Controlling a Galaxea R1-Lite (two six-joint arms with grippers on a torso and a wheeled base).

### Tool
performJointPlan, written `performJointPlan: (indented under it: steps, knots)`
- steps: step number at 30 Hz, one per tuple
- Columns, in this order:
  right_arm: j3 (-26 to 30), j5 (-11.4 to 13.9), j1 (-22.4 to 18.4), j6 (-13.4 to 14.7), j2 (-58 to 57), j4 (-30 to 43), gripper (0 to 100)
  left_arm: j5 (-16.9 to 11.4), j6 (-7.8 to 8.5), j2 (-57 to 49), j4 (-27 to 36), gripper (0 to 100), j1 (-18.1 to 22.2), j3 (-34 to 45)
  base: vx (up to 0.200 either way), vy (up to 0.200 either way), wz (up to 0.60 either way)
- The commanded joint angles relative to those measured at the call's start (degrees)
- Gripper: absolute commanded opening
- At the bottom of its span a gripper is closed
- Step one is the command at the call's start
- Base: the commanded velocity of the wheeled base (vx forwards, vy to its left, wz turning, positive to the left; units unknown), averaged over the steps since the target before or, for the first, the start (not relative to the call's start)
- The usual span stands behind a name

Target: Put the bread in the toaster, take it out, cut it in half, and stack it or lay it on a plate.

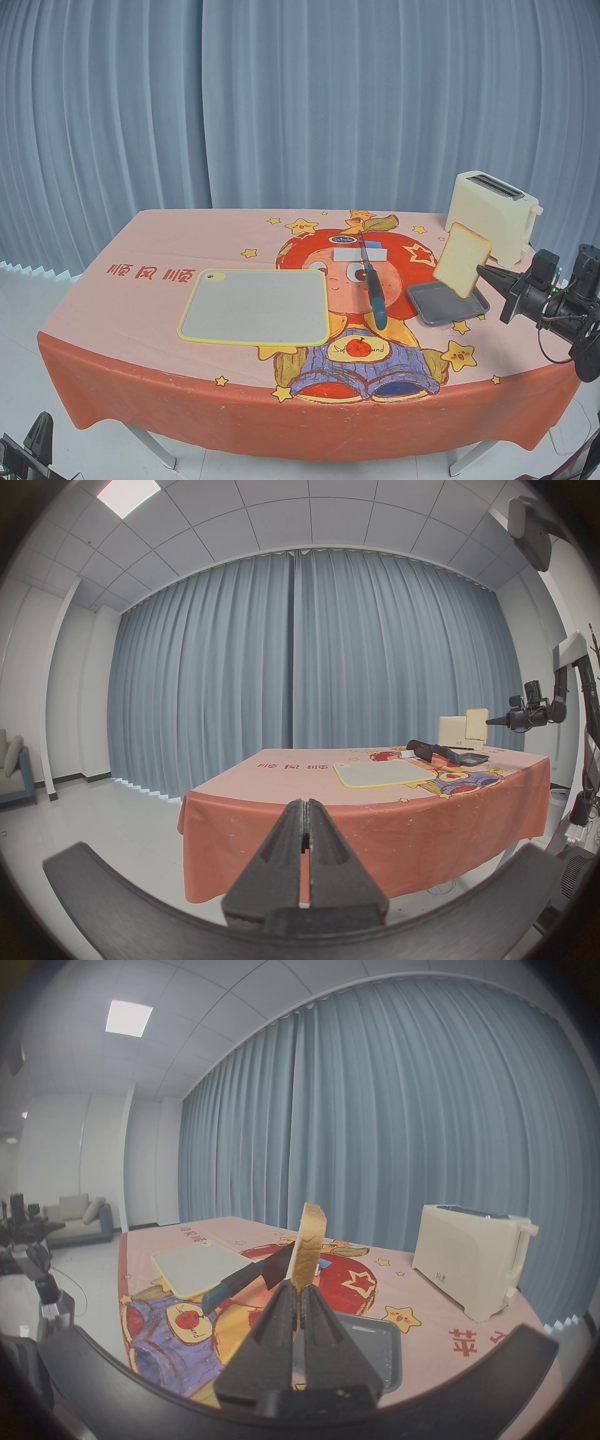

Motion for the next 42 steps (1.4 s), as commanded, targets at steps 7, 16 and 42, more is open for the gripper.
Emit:
performJointPlan:
  steps: [7,16,42]
  knots:
    - [-0.90,0.21,-1.24,-1.79,1.94,-1.34,0,0.11,0.02,-0.05,0.02,0,0.03,1.01,0.000,0.000,0.00]
    - [-0.81,0.12,-1.24,-1.97,0.45,-1.34,0,0.20,0.02,-0.05,0.02,0,-0.06,1.01,0.000,0.000,0.00]
    - [-1.07,-0.40,-1.24,-1.97,0.27,-1.43,0,0.20,0.11,-0.05,0.02,0,-0.06,1.01,0.000,-0.108,0.00]
